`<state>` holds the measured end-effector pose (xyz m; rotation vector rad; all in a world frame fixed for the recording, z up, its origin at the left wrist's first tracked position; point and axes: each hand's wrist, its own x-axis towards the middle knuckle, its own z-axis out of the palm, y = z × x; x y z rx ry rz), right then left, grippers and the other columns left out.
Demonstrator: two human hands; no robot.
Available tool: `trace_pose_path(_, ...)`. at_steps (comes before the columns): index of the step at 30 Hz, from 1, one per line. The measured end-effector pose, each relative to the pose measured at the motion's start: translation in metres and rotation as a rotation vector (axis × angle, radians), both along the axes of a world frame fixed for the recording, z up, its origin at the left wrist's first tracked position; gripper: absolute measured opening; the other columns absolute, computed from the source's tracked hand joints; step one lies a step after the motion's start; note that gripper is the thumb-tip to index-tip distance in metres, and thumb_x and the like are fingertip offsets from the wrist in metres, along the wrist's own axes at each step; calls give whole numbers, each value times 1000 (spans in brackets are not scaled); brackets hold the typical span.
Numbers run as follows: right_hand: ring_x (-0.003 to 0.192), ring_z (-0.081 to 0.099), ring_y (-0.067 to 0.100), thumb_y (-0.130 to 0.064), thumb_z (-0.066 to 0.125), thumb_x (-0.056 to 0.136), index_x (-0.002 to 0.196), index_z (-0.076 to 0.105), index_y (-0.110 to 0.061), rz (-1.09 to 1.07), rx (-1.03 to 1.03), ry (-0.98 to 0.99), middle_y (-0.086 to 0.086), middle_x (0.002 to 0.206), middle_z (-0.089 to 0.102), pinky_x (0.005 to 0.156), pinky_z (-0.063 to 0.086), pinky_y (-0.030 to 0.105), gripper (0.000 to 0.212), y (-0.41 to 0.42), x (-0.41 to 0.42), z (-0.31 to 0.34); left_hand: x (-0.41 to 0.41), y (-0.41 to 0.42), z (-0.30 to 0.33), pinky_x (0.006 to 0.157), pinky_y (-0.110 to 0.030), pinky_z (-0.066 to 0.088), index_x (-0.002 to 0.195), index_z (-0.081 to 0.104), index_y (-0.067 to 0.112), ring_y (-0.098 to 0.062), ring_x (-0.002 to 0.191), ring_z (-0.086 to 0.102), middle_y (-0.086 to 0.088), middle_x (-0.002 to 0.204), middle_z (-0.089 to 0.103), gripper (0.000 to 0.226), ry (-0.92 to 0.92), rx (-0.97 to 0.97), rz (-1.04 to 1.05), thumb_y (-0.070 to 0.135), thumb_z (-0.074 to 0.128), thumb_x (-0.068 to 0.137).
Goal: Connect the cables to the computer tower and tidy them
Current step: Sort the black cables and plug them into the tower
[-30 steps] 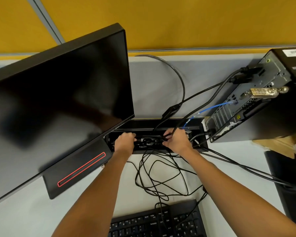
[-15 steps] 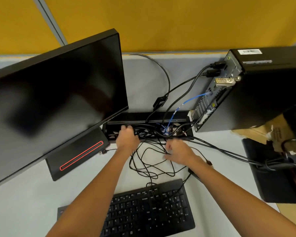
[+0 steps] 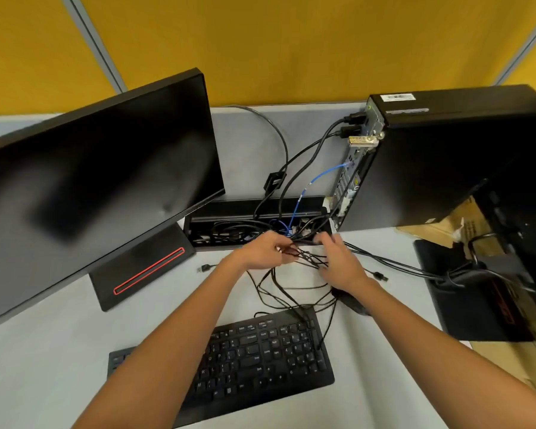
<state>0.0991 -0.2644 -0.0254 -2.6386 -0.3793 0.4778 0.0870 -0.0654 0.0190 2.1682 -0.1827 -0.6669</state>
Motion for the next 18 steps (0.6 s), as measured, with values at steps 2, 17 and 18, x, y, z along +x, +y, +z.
trace_pose_path(2,101,55,22,-9,63,84,123,56,-19,121,107,31,5,115,54,81,47,34,40,9,6,17,6,1,19,71,-22,45,97,70,8,-5,71,55,2,80,64,12,-102,-20,-31,14,63,90)
trace_pose_path(17,104,62,15,-6,58,92,134,51,-22,48,298,246,-3,128,54,89,48,27,45,-25,38,70,11,24,100,57,-20,41,88,70,17,-10,62,49,4,72,60,13,-95,-494,462,5,70,83)
trace_pose_path(18,112,59,20,-1,53,92,136,49,-21,46,232,234,1,132,53,93,46,28,48,-27,36,57,11,21,106,56,-20,37,86,70,17,-10,63,47,4,73,57,14,-116,-496,465,3,69,84)
